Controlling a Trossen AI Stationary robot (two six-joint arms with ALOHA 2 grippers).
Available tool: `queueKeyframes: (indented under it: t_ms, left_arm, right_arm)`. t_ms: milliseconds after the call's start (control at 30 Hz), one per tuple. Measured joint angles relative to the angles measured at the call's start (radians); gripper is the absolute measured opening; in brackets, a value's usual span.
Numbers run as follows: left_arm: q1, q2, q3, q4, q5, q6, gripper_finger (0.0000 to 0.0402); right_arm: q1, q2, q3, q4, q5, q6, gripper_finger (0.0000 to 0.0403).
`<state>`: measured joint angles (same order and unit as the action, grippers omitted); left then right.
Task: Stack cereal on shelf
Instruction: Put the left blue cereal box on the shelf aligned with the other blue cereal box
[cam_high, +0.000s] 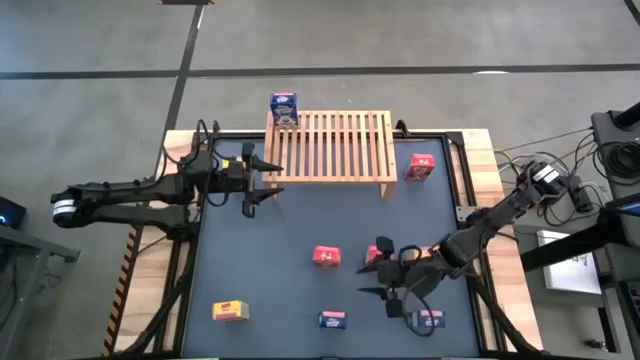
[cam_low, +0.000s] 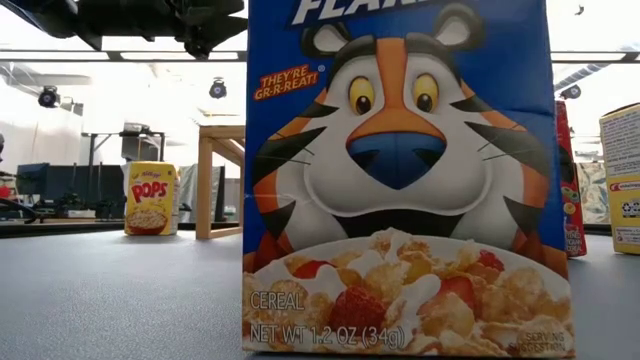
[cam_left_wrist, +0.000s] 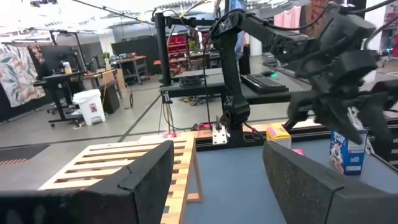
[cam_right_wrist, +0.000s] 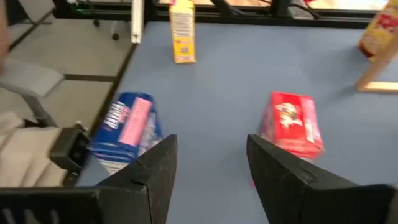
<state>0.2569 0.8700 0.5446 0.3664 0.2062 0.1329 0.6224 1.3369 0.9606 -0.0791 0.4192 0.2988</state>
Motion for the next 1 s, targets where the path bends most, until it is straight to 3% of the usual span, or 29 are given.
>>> queueKeyframes:
  t_ms: [600, 1000]
  left_arm:
    - [-0.001, 0.057, -0.001, -0.018, 0.002, -0.034, 0.0231]
    - [-0.014, 0.078, -0.005, -0.043, 0.006, -0.064, 0.0231]
  right_arm:
    - [0.089, 0.199, 0.050, 0.118, 0.000, 0.223, 0.0207]
    - [0.089, 0.304, 0.051, 0.261, 0.001, 0.224, 0.0304]
